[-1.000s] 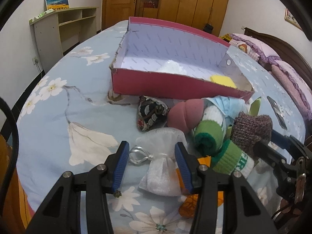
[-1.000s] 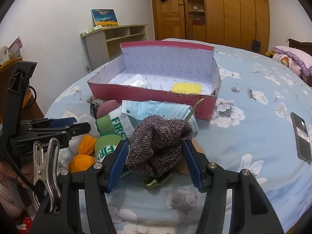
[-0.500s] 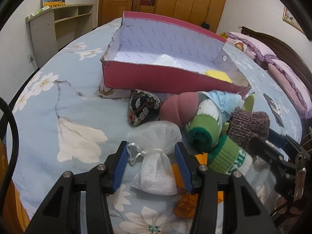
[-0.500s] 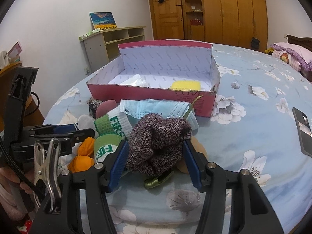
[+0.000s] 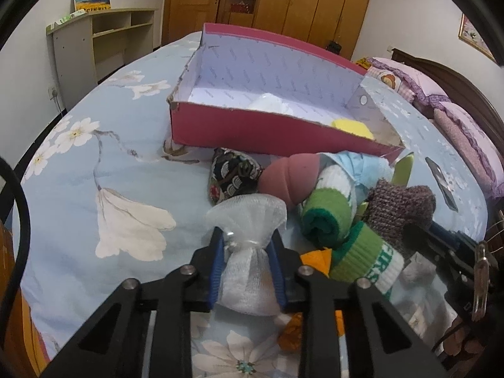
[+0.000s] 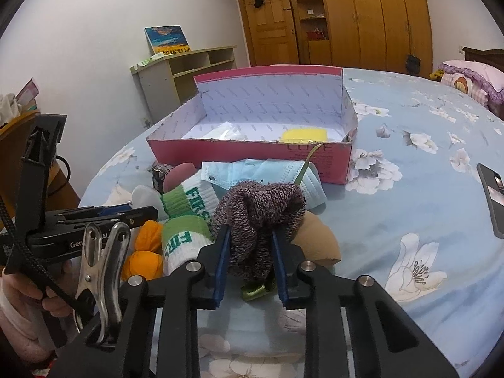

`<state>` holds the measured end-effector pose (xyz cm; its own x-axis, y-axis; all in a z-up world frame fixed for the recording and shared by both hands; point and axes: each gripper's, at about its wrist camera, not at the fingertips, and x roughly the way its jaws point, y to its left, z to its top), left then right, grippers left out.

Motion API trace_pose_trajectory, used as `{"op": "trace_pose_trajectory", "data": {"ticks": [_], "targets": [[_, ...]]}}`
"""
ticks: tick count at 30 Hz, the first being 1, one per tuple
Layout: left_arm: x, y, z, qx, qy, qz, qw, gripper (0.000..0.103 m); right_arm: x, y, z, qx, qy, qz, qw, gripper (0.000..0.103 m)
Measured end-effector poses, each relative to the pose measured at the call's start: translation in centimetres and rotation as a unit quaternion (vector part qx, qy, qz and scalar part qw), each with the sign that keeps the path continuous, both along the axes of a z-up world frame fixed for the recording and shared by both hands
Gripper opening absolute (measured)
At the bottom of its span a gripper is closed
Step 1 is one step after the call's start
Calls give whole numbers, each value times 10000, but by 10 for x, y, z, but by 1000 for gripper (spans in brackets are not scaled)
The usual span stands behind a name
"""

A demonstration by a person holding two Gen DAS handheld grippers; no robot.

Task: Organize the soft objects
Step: 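Grasp the white mesh pouch with the left tool while the right tool grasps the grey knit sock, then carry the mesh pouch with the left tool while the right tool carries the sock into the box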

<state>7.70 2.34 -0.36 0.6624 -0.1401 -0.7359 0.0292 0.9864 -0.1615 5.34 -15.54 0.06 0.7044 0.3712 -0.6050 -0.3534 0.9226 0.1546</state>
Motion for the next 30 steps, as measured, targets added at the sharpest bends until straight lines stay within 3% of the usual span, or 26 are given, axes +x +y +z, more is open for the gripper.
{"op": "trace_pose_trajectory", "data": {"ticks": [16,30], "targets": [[-30,1,45,-48,-609,-66,9981,23,-21,-8,33,231,-559,-57,9982,17],[-16,3,79,216,-915,-94,9955,23,-19,-9,70,210,-889,39,9958,17]]}}
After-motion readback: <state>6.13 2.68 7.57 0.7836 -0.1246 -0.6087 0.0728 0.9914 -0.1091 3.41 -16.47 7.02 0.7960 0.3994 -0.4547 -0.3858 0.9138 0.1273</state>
